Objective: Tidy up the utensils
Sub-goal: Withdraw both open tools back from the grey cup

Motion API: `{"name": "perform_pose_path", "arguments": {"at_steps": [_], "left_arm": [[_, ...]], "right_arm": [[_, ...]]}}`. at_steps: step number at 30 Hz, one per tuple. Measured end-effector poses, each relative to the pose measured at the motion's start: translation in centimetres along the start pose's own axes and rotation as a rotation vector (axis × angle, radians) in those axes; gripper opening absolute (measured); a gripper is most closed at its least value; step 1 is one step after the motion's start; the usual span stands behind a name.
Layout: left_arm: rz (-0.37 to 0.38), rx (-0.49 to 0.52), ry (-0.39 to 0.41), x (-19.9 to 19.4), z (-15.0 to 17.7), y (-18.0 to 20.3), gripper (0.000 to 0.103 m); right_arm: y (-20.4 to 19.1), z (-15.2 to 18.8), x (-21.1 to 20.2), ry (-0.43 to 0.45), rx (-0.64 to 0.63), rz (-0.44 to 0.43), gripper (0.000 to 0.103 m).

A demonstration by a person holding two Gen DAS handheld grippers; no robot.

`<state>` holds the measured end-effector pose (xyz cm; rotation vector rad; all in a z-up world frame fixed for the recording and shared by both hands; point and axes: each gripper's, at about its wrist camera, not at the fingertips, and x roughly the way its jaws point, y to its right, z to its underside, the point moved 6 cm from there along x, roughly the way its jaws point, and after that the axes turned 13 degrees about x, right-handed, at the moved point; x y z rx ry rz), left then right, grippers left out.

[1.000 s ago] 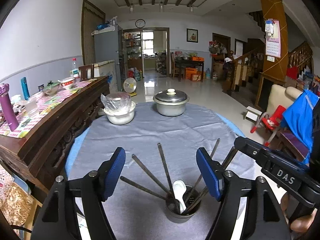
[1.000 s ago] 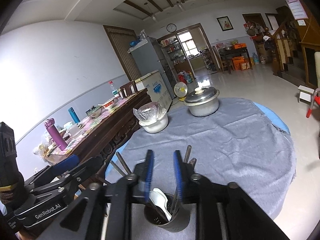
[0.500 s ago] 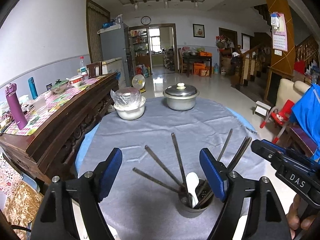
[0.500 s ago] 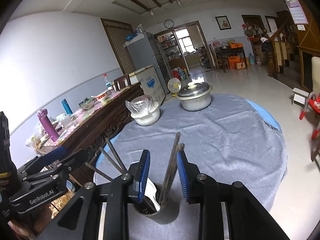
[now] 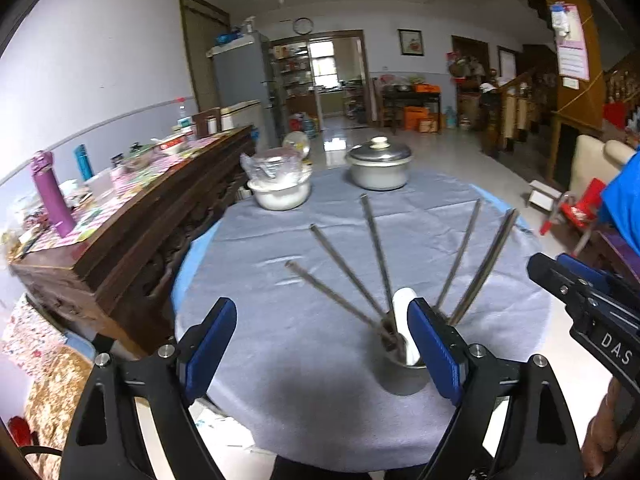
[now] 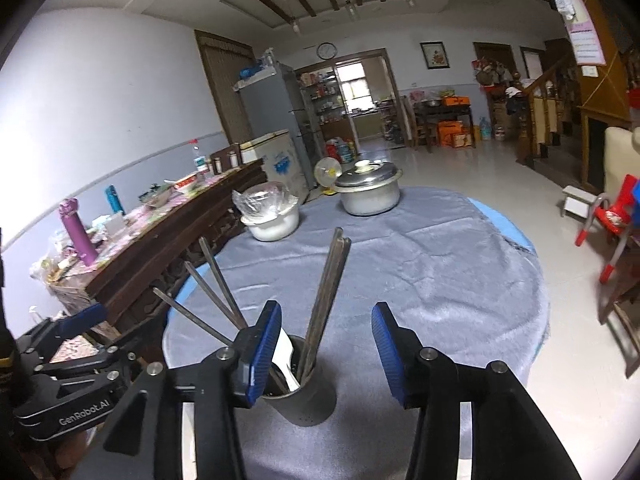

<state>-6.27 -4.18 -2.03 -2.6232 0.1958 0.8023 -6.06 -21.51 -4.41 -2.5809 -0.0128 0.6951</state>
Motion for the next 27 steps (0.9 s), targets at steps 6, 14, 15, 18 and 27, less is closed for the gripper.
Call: {"name": "perform_pose_path", "arguments": {"at_steps": [6,14,15,18,27], "left_arm": [[-0.020,-0.017,-0.013,-1.2,1.0,-0.4,0.088],[-0.039,-0.035,0.014,-3.3,1.4,-1.3,0.088],[-0.041,-0.035,0.020,-3.4,1.4,-1.4,0.088],[-0.049,-0.041,0.031,-3.6,1.2,-1.9,0.088],[-0.047,-0.062,0.021,-3.3,1.9,-2.9,0.088]], "right_arm": [[-0.1,1.1,-0.9,0.002,0.004,0.038,0.056],[-0.4,2.2,-3.7,0.019,0.025,0.055,0.060],[-0.5,2.3,-4.0,0.024,0.020,0.054,0.062],[-1.1,2.4,-4.4,0.045,0.003,0.068,0.063],[-1.7,3.0,-3.6,0.018,0.007,0.073,0.063]]}}
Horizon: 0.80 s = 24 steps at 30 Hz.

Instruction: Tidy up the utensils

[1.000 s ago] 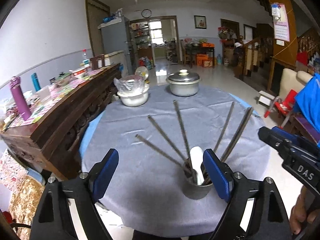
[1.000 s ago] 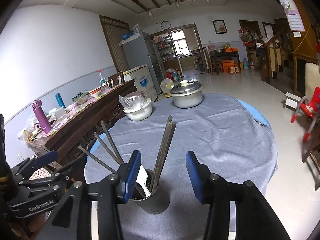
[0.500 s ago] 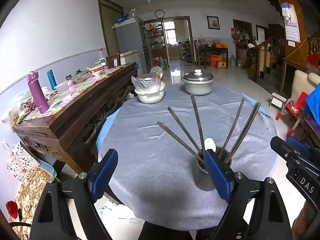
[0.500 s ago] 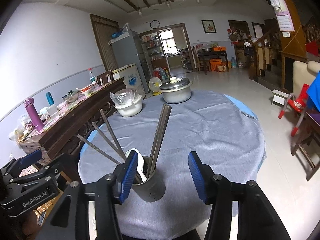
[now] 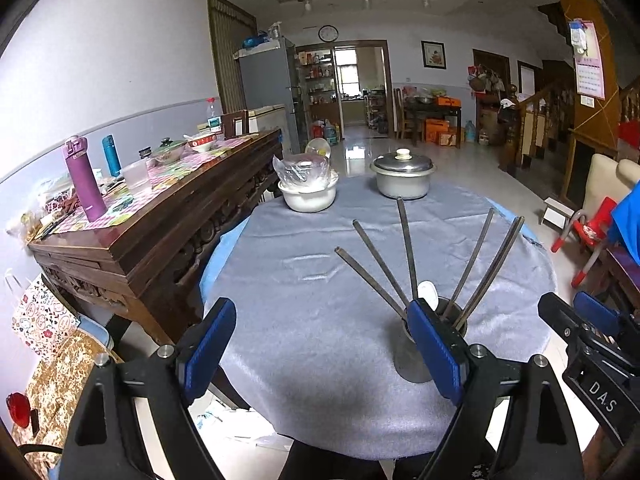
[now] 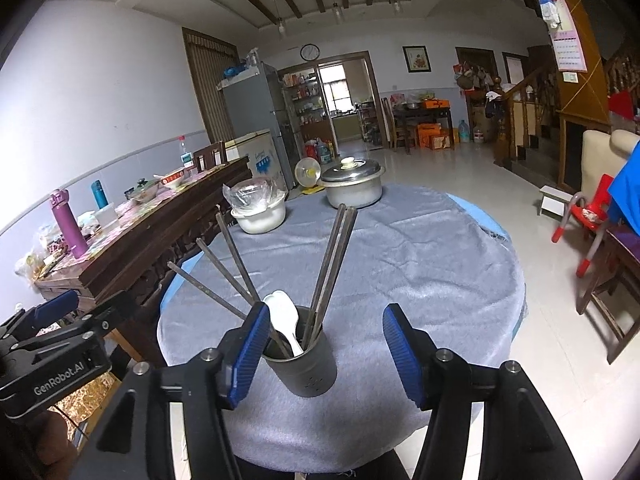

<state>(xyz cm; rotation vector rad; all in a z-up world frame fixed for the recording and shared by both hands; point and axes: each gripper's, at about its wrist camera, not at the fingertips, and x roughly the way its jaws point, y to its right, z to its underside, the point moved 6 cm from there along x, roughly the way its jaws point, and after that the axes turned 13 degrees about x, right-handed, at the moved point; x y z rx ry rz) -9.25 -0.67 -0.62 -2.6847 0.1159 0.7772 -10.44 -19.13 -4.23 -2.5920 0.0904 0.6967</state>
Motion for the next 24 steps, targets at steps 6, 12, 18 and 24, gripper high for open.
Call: {"name": "perform_pose_path", "arguments": {"at_steps": [6,12,18,24], "left_arm": [[0.002,0.000,0.004,-0.06,0.00,-0.14,0.088],[0.002,-0.001,0.002,-0.03,0.05,-0.33,0.088],[-0.003,-0.007,-0.002,-0.08,0.29,-0.44,0.088],[-0.001,-0.011,-0.003,-0.08,0.40,-0.63,0.088]], "right_arm": [[-0.38,0.32,0.15,-0.005,-0.009,-0.006,0.063],[-0.54,0.43,-0.06,0.000,-0.007,-0.005,0.063],[-0.56,0.54,-0.04,-0.010,-0.004,-0.006,0.063],[-0.56,0.59,0.00,-0.012,-0.002,-0.006,0.063]]}}
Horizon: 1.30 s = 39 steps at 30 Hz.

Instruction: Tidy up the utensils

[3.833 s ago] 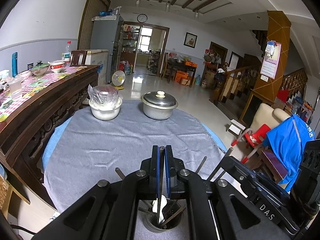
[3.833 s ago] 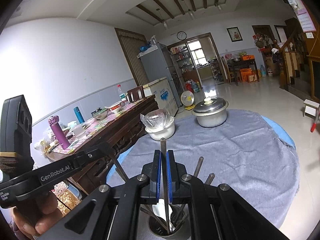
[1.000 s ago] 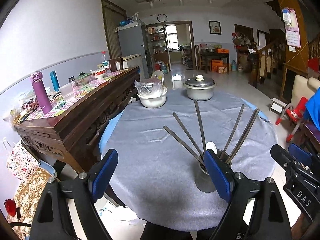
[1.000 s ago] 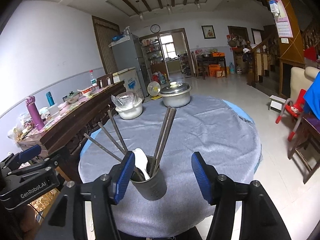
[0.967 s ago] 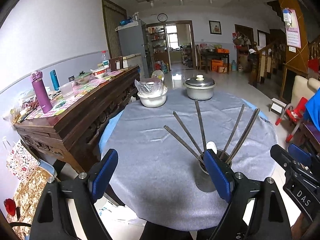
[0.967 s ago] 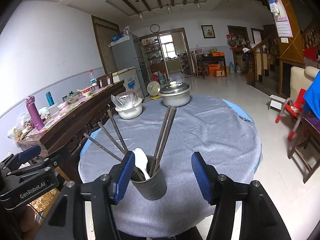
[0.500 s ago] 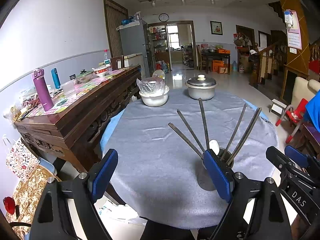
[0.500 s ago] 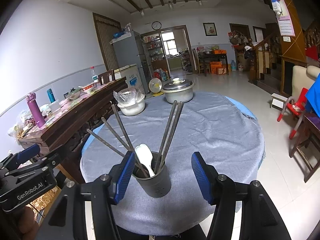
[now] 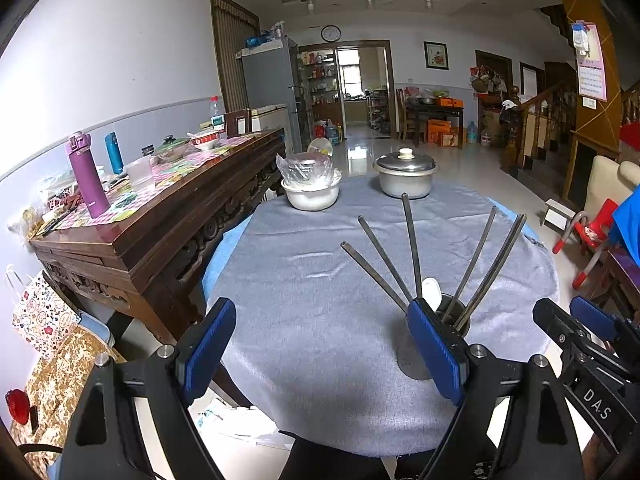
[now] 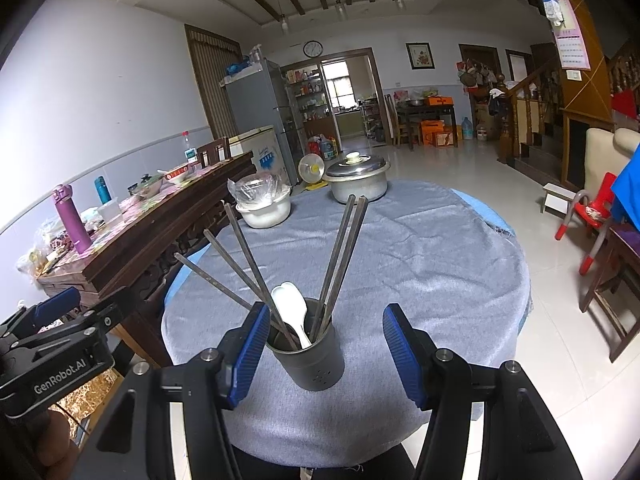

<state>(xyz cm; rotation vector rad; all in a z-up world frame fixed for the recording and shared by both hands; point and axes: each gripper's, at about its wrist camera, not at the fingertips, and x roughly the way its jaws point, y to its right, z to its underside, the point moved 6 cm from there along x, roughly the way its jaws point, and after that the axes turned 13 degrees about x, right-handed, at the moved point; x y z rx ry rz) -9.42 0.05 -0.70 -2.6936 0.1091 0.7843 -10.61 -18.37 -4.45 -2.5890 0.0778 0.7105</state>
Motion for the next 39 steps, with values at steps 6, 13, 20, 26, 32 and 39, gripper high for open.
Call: {"name": "perform_pose_path", "arguments": {"at_steps": [6,13,20,26,32,39], "left_arm": [[0.000,-0.001,-0.002,0.02,0.10,0.09,0.088],[0.001,0.000,-0.002,0.00,0.13,0.19,0.088],[0.001,0.000,-0.002,-0.01,0.12,0.18,0.088],[0.003,-0.002,-0.004,0.14,0.33,0.33,0.088],[0.008,-0.004,-0.006,0.25,0.55,0.55,0.088],[0.011,-0.003,-0.008,0.28,0.61,0.57,0.088]], "right_arm": [[-0.07,0.06,0.01,-0.002,0.001,-0.002,0.063],[-0.13,0.32,0.23,-0.009,0.000,-0.004,0.063],[-0.12,0.33,0.26,-0.008,0.001,-0.004,0.063],[-0.11,0.35,0.26,-0.009,0.001,-0.004,0.063],[-0.16,0.24,0.30,-0.011,0.001,-0.005,0.063],[-0.15,0.24,0.30,-0.011,0.001,-0.005,0.063]]}}
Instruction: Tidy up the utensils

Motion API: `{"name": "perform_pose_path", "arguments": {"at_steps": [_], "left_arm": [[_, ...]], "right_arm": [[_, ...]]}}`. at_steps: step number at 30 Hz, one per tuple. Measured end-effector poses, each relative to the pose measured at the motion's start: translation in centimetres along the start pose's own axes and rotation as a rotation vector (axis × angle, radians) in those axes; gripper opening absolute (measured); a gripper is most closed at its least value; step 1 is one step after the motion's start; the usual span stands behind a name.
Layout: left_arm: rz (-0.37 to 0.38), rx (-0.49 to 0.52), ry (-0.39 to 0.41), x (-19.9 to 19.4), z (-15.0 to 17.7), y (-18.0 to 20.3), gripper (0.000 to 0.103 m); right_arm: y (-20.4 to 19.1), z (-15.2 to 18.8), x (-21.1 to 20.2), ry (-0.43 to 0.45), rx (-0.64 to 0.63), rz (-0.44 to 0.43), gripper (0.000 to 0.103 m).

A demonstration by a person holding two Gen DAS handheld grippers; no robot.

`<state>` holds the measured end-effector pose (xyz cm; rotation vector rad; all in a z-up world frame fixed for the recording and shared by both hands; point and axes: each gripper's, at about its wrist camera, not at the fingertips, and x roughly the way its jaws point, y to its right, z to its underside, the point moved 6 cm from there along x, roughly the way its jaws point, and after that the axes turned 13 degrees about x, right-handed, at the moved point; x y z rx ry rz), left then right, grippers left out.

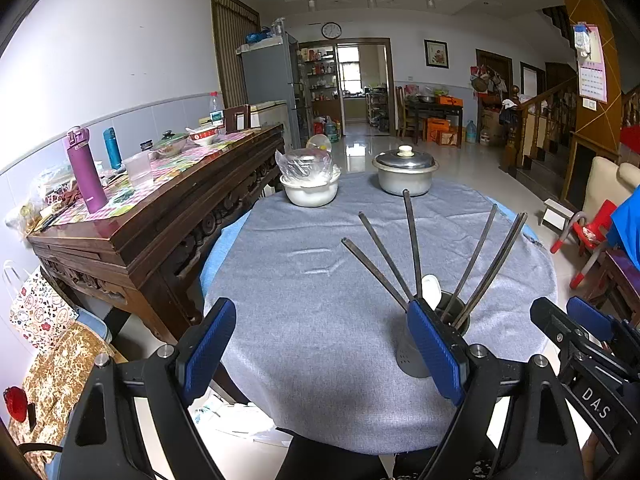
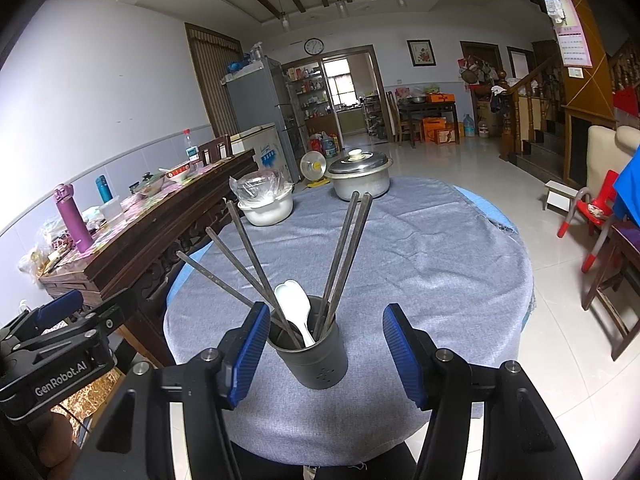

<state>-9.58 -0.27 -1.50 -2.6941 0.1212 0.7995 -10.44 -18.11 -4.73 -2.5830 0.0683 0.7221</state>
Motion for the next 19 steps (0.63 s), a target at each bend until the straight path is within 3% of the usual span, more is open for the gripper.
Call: {"name": "perform_pose_path", "arguments": {"at_steps": [15,19], "left_arm": [[0.021,0.002,-0.013,0.6,0.3,0.1,0.088],[0.010,-0.046,-0.028,2.3,0.9,-2.2,0.088]], "right_arm": [[0.2,-0.1,0.4,-0.008,0.007,0.003,0.063],[2.3,-0.7,0.9,0.000,0.021,0.043,0.063]]}}
